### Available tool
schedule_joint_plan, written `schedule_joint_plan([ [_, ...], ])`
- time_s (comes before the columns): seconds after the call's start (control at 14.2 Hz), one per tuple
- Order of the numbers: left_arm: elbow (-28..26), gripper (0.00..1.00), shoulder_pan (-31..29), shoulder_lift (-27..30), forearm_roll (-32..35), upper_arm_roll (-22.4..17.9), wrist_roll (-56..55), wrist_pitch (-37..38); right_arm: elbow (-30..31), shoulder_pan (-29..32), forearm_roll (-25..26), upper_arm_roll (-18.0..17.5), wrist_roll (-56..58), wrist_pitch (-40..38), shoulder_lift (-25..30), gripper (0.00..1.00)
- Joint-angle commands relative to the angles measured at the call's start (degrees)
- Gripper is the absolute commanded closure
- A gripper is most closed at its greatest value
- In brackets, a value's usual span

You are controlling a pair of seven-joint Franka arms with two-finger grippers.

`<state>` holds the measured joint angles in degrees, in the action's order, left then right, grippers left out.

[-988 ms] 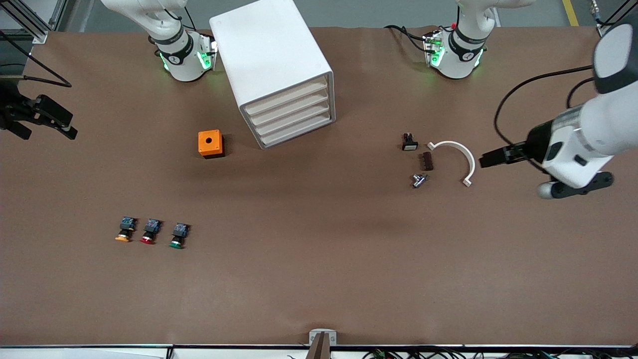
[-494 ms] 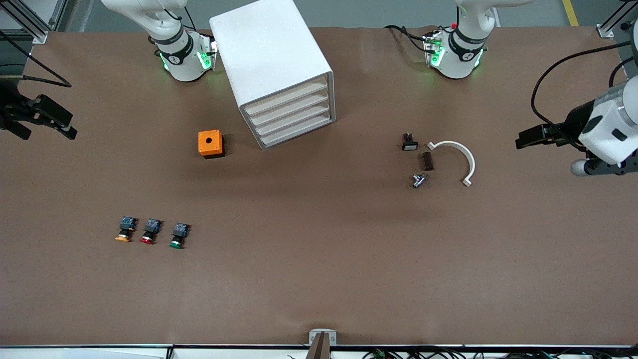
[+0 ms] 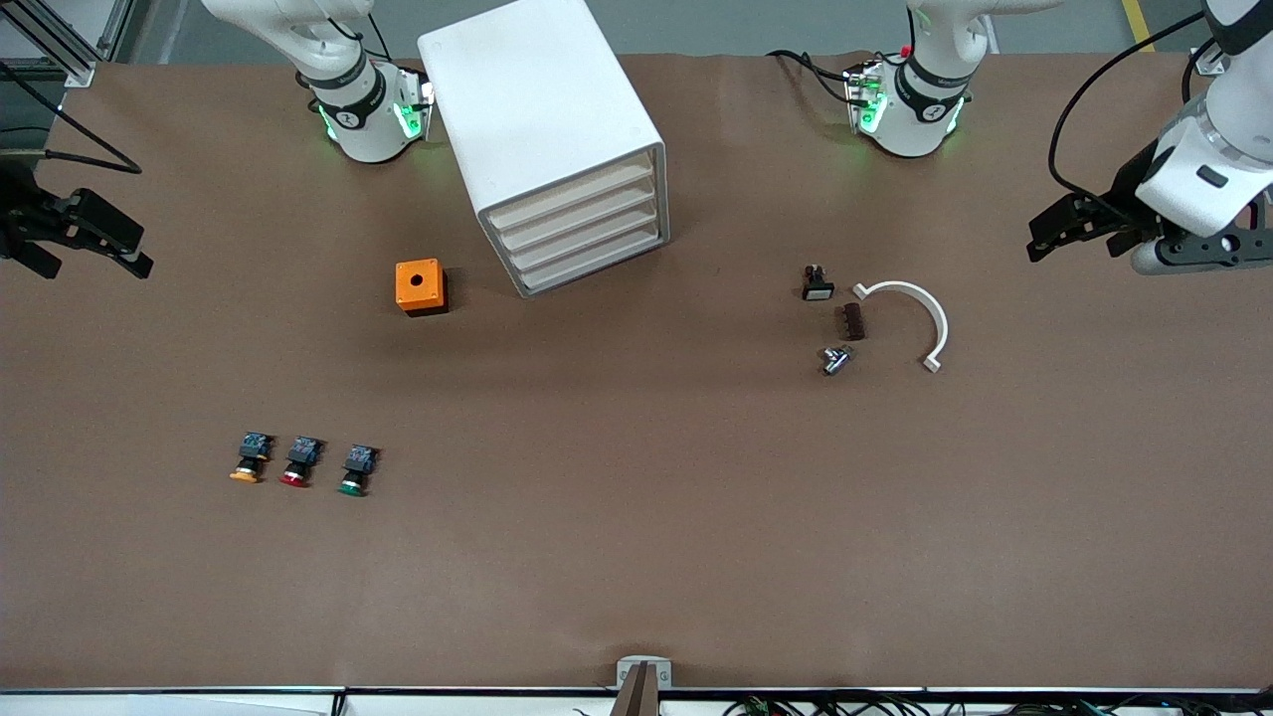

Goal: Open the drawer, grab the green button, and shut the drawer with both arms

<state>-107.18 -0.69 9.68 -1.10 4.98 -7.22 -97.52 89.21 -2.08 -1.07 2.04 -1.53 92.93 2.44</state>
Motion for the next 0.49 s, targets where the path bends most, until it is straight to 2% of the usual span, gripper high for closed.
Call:
schedule_joint_plan([
  [0.0, -0.84, 0.01, 0.17, 1.04, 1.89, -0.32, 1.15, -1.45, -1.32, 1.03, -0.07, -0.72, -0.14, -0.47, -0.68, 0.00],
  [0.42, 2.41, 0.01, 0.43, -1.42, 1.89, 0.03, 1.15, -1.18, -1.41, 1.12, -0.16, -0.72, -0.14, -0.47, -0.68, 0.00],
])
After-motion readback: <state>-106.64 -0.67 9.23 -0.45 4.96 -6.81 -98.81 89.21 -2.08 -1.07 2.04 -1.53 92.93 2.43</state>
